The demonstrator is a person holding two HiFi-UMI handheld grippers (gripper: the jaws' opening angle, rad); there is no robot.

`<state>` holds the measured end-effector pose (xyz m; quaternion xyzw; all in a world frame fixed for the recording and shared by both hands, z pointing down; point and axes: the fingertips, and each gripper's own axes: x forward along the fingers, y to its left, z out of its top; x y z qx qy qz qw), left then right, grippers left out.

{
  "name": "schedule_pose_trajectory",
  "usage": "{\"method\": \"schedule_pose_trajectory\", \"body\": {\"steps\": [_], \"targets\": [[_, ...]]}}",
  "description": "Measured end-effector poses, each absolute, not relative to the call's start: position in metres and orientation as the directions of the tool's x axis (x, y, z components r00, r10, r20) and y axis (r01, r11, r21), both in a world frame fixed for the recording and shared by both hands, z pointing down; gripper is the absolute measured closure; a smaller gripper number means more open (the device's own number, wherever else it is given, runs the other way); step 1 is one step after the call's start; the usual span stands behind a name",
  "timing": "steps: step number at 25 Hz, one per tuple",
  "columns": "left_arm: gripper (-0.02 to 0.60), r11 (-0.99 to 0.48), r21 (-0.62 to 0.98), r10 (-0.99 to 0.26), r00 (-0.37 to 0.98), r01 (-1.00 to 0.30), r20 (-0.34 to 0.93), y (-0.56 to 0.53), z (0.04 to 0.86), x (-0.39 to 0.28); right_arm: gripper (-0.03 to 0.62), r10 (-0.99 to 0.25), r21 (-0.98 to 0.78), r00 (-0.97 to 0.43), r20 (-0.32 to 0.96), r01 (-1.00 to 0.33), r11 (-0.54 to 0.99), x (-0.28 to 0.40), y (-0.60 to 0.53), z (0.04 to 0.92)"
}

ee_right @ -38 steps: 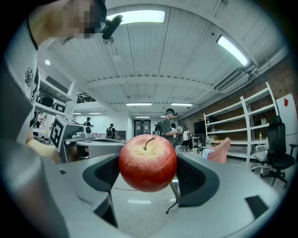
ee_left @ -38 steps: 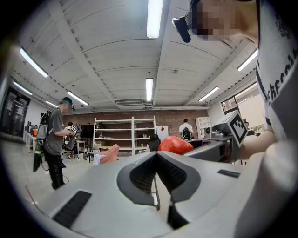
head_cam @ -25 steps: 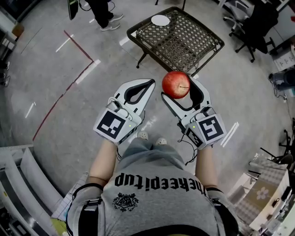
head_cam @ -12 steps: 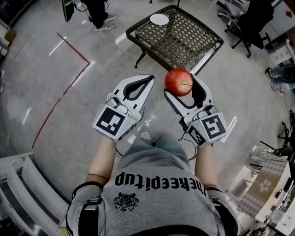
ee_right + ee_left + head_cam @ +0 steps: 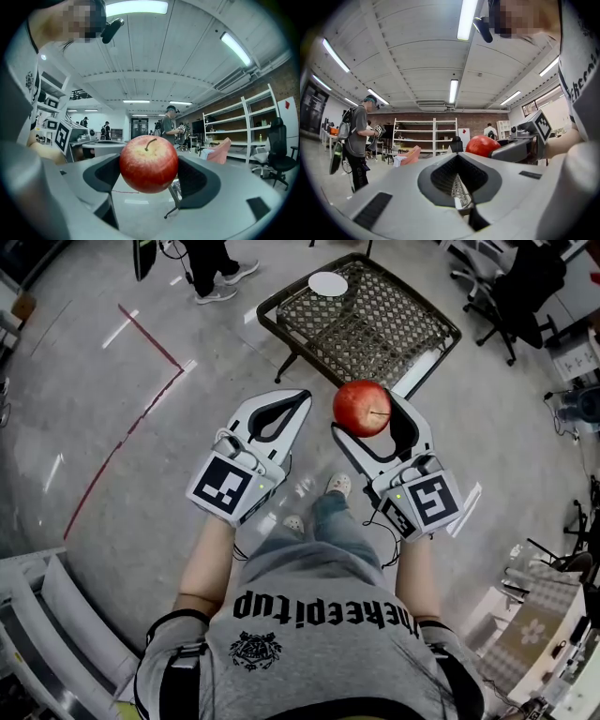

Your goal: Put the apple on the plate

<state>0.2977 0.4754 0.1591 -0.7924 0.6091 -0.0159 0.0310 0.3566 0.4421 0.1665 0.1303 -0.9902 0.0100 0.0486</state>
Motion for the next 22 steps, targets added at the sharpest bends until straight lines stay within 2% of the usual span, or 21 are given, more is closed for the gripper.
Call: {"method": "schedule_pose_trajectory", "body": {"steps": [22], "targets": [[0.565, -0.131, -0.066, -0.991, 0.130, -0.989, 0.011, 0.291, 0.166, 0.280, 0.203, -0.095, -0.026, -0.990, 0.106, -0.098, 0.995, 0.327, 0.263, 0.171]]}}
